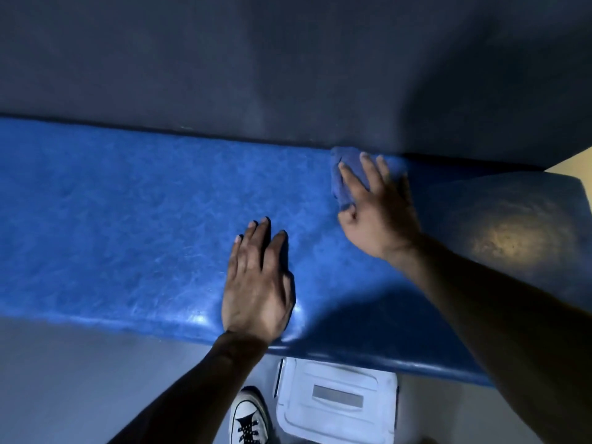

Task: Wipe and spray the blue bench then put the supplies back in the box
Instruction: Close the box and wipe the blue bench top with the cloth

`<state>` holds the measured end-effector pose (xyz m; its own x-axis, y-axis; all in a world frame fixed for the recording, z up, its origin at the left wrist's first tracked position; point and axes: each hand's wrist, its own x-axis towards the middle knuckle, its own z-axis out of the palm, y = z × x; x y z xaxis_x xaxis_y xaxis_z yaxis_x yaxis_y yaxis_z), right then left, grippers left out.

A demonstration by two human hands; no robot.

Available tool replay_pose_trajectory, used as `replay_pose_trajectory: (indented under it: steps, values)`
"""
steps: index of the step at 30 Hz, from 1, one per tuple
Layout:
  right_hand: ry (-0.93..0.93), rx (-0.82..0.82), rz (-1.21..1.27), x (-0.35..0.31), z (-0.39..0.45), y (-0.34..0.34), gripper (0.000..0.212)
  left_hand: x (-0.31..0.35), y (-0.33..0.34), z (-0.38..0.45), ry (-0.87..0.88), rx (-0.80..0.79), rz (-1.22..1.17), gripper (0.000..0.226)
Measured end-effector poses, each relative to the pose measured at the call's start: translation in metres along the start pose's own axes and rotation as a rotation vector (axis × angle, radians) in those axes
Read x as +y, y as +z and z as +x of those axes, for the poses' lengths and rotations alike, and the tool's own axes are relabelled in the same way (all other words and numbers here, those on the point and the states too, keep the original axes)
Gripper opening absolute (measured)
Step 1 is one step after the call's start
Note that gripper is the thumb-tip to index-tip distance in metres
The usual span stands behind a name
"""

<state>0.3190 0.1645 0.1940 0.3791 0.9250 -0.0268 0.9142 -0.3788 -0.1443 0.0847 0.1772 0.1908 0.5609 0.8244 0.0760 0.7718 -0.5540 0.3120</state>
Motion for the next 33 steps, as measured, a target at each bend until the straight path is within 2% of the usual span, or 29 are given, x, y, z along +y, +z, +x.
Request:
replay_pose_trajectory:
  steps: [3,5,12,19,23,26,33]
  values:
    - [0.202,-0.015,0.087,-0.014,0.005,-0.003,0.077,0.001,-0.001,-0.002,0.004,0.001,-0.009,0.059]
    - [0.261,-0.051,0.080,-0.018,-0.003,-0.002,0.077,0.000,-0.003,-0.002,0.003,-0.015,-0.006,0.059]
    - [0.207,0.023,-0.018,-0.010,-0.102,-0.003,0.065,0.008,-0.002,-0.005,-0.046,0.014,-0.082,0.052]
    - [0.001,0.142,0.037,0.012,-0.194,-0.002,0.052,0.076,0.014,-0.011,0.154,-0.058,-0.218,0.051]
    - [-0.158,0.103,0.022,0.046,-0.226,-0.004,0.065,0.117,0.034,-0.017,0.199,-0.092,-0.162,0.057]
    - [-0.240,0.058,0.007,0.061,-0.220,-0.013,0.075,0.123,0.037,-0.018,0.178,-0.106,-0.106,0.058]
    - [-0.330,-0.108,-0.134,0.104,-0.140,-0.025,0.079,0.124,0.041,-0.016,0.177,-0.091,-0.062,0.060]
